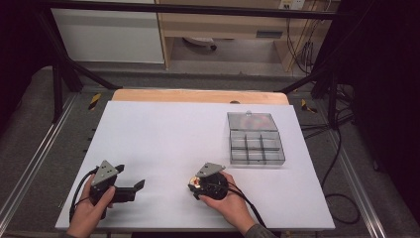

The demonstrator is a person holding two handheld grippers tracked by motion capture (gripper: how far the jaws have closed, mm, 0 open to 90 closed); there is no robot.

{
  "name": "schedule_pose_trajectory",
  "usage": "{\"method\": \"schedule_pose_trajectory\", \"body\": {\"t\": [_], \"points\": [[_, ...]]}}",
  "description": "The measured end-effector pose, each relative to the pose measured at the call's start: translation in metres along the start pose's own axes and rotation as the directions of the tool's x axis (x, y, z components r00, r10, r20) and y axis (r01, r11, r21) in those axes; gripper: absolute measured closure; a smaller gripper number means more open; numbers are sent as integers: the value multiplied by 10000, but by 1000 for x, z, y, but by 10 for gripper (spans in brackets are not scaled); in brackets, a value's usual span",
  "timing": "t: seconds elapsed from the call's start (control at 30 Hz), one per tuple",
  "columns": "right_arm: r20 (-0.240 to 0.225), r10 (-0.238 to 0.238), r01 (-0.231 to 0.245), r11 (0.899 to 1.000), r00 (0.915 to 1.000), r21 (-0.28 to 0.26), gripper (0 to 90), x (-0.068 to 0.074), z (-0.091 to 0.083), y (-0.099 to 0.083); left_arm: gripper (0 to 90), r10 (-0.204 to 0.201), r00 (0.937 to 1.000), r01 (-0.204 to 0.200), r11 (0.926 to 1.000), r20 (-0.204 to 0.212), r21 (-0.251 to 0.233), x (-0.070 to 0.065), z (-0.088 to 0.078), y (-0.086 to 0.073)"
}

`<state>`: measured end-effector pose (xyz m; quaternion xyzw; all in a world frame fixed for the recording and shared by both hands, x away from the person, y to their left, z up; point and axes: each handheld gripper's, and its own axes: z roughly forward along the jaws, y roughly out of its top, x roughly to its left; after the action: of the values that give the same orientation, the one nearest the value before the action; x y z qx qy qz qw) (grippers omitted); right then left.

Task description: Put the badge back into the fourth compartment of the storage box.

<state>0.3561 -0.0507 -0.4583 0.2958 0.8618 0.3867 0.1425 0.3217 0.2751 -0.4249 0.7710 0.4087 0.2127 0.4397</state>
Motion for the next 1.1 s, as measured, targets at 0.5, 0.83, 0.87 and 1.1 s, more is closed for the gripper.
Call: {"method": "schedule_pose_trajectory", "body": {"t": [0.5,0.83,0.87,1.1], "points": [[-52,29,-29,10000,10000,-36,467,1,1,-1,62,11,10000,-11,10000,18,69,0,1,-1],[-103,85,-86,9999,9999,-60,469,0,0,-1,62,11,10000,-11,10000,20,89,-1,1,-1],[-118,83,-83,9999,9999,-62,469,-1,0,-1,62,11,10000,-11,10000,22,88,-1,1,-1],[-139,220,-223,9996,9997,-182,470,-2,-3,0,62,28,10000,-28,9999,34,101,-1,1,-1]]}}
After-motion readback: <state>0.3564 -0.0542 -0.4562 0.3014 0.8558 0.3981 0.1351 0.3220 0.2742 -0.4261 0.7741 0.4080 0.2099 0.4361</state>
